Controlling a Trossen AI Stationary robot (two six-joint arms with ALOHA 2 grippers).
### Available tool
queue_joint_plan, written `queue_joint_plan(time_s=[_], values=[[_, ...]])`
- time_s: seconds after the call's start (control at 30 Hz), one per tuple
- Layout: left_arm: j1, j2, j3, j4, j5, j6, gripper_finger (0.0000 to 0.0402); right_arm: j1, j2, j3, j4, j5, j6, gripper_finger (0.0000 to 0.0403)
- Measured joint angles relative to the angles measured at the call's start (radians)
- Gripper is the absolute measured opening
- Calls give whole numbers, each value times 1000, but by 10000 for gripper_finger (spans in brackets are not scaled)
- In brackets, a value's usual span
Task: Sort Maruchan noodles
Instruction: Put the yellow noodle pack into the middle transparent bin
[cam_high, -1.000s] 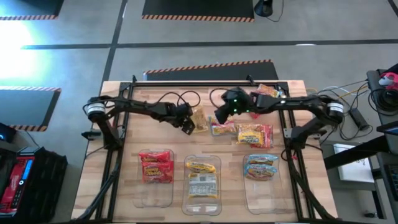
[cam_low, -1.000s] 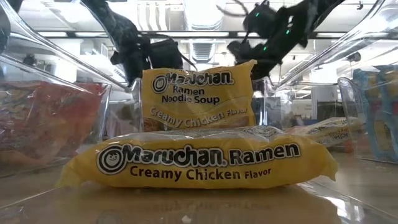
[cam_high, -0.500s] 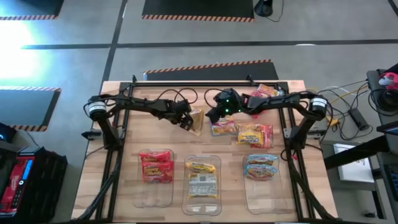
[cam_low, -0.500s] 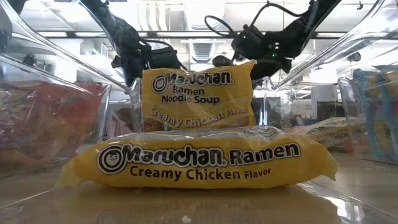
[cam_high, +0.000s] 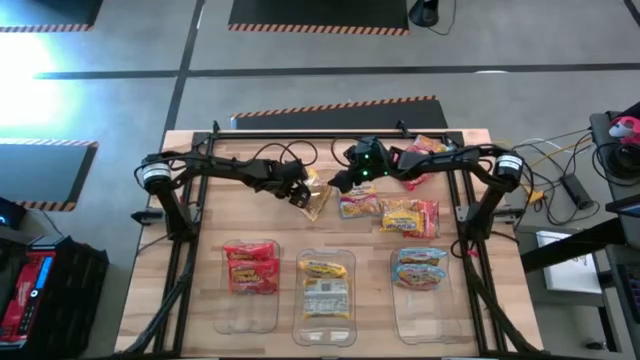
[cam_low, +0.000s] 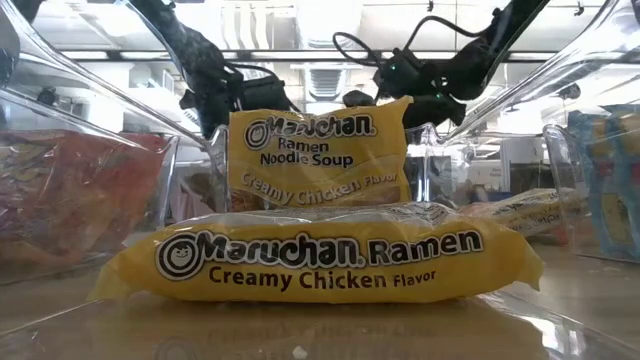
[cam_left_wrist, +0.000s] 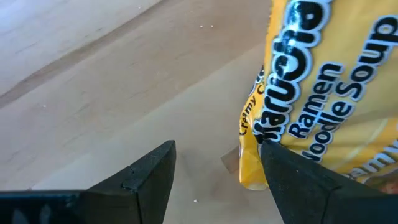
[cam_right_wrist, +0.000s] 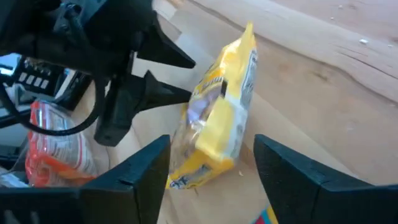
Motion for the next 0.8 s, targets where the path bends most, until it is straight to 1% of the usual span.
queue_joint_plan(time_s=[0.2, 0.37, 0.47, 0.6, 0.8], values=[[0, 2, 0, 1, -3, -8, 220, -11, 15, 0, 14, -1, 11, 236], [0, 40, 4, 4, -11, -20, 220, -18, 26, 1, 15, -20, 18, 240], [-1, 51, 4, 7, 2, -52, 220, -22, 29, 1, 3, -24, 28, 240], [-6, 19, 5, 14, -9, -69, 215, -24, 29, 1, 7, -23, 32, 240], [-14, -56, 46, 39, 25, -38, 197, -24, 28, 1, -3, -22, 34, 236]])
